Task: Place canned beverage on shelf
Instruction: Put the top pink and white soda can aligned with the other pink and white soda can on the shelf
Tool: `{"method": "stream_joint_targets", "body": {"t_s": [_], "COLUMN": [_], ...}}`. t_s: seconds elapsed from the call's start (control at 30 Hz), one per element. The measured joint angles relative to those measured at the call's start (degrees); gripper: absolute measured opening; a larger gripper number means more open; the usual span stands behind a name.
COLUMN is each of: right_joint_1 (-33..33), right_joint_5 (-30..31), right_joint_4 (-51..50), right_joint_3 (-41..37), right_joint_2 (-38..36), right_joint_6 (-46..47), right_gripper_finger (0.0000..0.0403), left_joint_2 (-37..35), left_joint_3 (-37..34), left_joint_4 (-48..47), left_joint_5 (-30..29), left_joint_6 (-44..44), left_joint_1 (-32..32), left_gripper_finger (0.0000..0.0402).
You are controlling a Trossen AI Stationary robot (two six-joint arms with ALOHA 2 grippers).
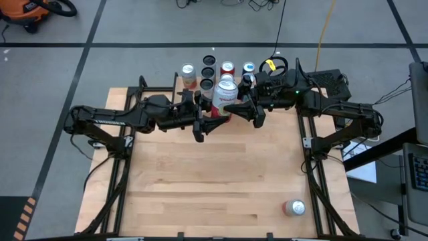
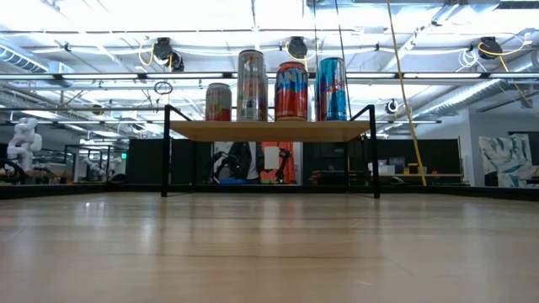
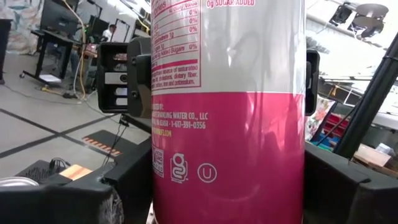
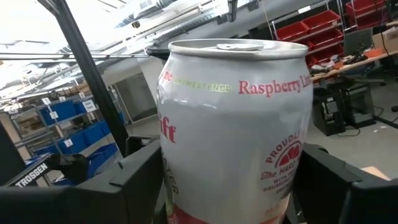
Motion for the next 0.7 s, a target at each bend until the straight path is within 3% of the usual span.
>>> {"method": "stream_joint_targets", "body": {"t_s": [0.13,0.27,0.37,0.7], "right_joint_1": [0.0,-0.19,-0.51,-0.7], "right_joint_5": [1.07,1.74,0.88,-0.48], "right_joint_4": [-0.03,0.0,0.07,-1.19], "right_joint_3": [0.0,0.0,0.0,-0.02], "right_joint_2": [0.0,-0.2,-0.31,-1.6], "right_joint_6": [-0.53,-0.7,-0.7,-2.62], "right_gripper_finger": [0.0274,0.0274,0.0274,0.0274], "left_joint_2": [0.0,0.0,-0.03,-2.8], "left_joint_3": [0.0,0.0,0.0,0.0], "left_joint_4": [-0.34,-0.48,-0.53,-2.67], "left_joint_5": [-2.34,-6.38,-6.14,-5.6], "left_joint_6": [-0.44,-2.64,-3.38,-3.47], "left_joint_1": [0.0,-0.13,-0.29,-1.97], "left_gripper_finger": [0.0326,0.0364,0.0392,0.0391]}}
